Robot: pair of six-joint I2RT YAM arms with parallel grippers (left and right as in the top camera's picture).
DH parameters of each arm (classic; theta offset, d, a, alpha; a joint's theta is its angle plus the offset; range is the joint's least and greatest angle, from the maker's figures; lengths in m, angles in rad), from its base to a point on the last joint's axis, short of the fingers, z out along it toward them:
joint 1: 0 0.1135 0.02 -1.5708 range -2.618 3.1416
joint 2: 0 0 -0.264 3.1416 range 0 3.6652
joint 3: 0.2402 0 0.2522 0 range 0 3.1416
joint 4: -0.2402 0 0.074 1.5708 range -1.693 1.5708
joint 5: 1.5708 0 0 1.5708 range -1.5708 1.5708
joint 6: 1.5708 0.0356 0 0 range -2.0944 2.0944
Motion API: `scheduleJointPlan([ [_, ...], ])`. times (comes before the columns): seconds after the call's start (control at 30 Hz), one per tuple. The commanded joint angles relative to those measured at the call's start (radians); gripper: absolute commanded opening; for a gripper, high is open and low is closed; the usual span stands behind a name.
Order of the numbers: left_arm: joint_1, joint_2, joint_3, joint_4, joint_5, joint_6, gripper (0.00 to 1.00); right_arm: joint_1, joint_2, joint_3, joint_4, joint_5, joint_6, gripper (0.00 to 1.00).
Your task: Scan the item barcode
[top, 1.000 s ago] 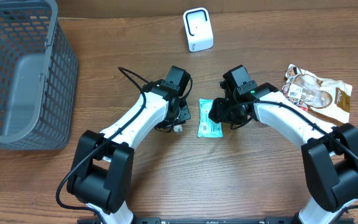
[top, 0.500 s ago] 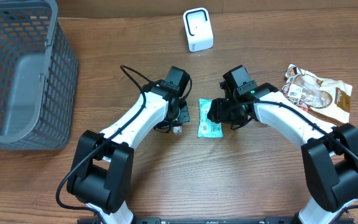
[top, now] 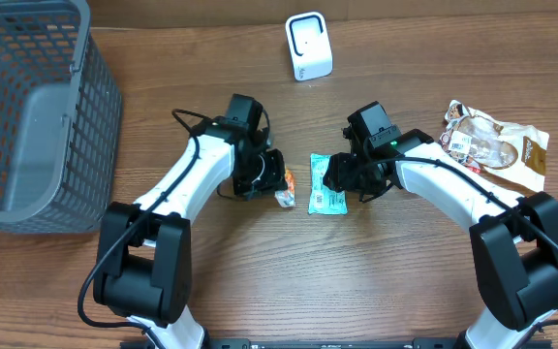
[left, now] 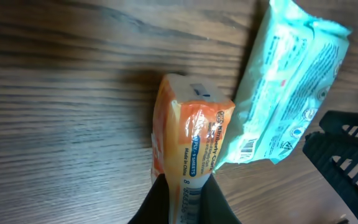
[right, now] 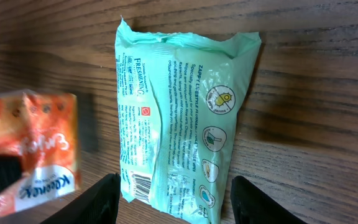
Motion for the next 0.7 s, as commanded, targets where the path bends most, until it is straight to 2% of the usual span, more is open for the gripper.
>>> scheduleJointPlan([
  [0.0, 0.003, 0.014, 0.006, 0.004, -0.013, 0.032, 0.04, -0.006, 0.001, 0.008, 0.003, 0.009, -0.003, 0.59],
  [0.2, -0.004, 0.014, -0.056, 0.080, -0.018, 0.028, 0.04, -0.006, 0.001, 0.008, 0.004, 0.009, -0.003, 0.58],
  [0.47, -0.005, 0.014, -0.068, 0.100, -0.058, 0.021, 0.05, -0.006, 0.001, 0.009, 0.004, 0.009, -0.003, 0.59],
  [0.57, -0.005, 0.014, -0.068, 0.091, -0.115, 0.021, 0.18, -0.006, 0.001, 0.008, 0.004, 0.009, -0.003, 0.59],
  [0.67, -0.005, 0.014, -0.068, 0.076, -0.167, 0.021, 0.22, -0.006, 0.001, 0.008, 0.004, 0.009, -0.003, 0.62],
])
